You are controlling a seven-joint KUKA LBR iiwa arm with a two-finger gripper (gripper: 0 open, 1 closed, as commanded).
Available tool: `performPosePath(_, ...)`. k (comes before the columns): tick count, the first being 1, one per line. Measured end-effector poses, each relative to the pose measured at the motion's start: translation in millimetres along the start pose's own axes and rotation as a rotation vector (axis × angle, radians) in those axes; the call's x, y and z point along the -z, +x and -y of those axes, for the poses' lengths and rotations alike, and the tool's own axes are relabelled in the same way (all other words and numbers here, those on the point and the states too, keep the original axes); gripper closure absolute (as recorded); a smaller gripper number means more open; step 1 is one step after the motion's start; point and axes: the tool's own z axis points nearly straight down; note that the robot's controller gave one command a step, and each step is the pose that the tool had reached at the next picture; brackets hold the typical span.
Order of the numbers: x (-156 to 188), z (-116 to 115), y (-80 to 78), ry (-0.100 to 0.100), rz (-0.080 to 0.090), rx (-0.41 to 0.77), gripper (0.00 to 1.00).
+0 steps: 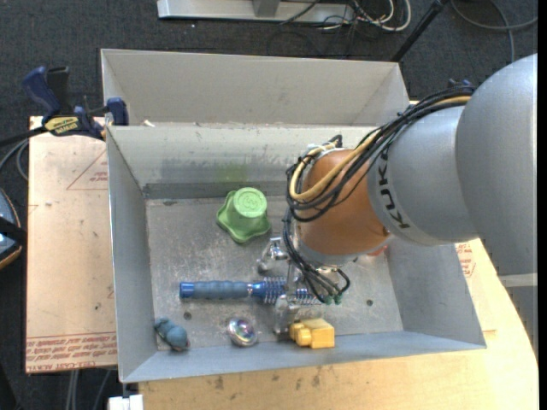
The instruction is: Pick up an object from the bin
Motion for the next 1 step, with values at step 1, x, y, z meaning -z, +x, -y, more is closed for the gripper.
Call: performPosePath(1, 2.1, -1.1, -1.4, 0.002, -0.006, 0.0, 0.0)
